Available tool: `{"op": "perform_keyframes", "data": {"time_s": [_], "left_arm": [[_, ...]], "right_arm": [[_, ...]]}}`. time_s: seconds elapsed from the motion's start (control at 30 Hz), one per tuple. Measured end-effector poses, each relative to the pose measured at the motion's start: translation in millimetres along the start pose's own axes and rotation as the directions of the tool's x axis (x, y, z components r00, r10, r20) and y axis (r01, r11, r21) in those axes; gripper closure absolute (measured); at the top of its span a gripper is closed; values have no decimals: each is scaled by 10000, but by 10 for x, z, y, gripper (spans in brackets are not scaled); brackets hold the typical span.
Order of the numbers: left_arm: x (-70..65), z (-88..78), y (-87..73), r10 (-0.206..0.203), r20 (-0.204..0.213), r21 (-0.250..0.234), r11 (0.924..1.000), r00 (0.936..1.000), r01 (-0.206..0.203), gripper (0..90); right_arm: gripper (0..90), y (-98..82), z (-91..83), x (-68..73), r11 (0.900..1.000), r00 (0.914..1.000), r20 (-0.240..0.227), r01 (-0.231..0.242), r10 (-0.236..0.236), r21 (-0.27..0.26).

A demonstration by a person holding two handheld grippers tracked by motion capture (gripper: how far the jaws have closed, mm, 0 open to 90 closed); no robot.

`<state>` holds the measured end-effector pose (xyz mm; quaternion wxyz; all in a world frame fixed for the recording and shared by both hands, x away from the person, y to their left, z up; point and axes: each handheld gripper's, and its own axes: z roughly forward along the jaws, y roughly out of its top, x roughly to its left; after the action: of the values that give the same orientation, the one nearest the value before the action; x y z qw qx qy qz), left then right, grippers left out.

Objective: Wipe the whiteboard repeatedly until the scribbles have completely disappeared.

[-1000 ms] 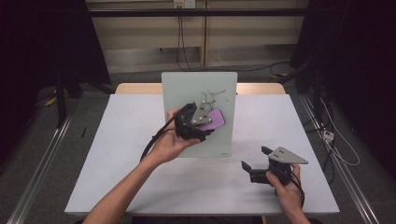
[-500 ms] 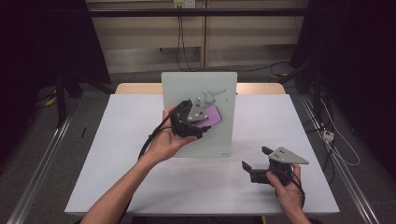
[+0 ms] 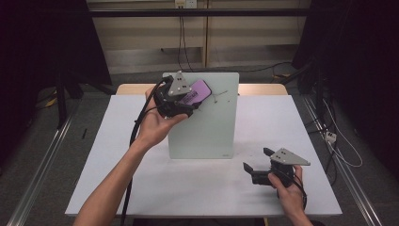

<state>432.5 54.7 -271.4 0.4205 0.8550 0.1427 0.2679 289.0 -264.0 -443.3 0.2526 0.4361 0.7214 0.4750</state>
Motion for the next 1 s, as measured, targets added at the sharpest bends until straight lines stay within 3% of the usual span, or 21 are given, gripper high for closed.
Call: {"op": "perform_keyframes", "data": {"time_s": [0.17,0.47,0.53,0.67,0.87,1.0], "left_arm": [[-115,56,-46,438,19,435,9981,9990,-438,410],[-424,215,-341,971,816,1102,9883,9919,-1058,410],[-500,249,-404,1041,999,1366,9837,9895,-1172,410],[-584,305,-517,970,1464,1506,9814,9845,-1191,410],[-531,303,-504,734,1726,1443,9846,9822,-989,410],[-437,251,-417,504,1534,1164,9908,9869,-687,410]], "right_arm": [[50,-3,-6,-3,10000,10000,-7,3,-3,17],[50,-1,-6,-1,10000,10000,27,16,-16,11],[50,-1,-3,1,10000,10000,31,-5,5,9],[50,-1,2,3,10000,10000,3,28,-28,13],[50,-1,5,-1,10000,10000,14,33,-33,29],[51,-1,9,-2,10000,10000,16,49,-49,22]]}}
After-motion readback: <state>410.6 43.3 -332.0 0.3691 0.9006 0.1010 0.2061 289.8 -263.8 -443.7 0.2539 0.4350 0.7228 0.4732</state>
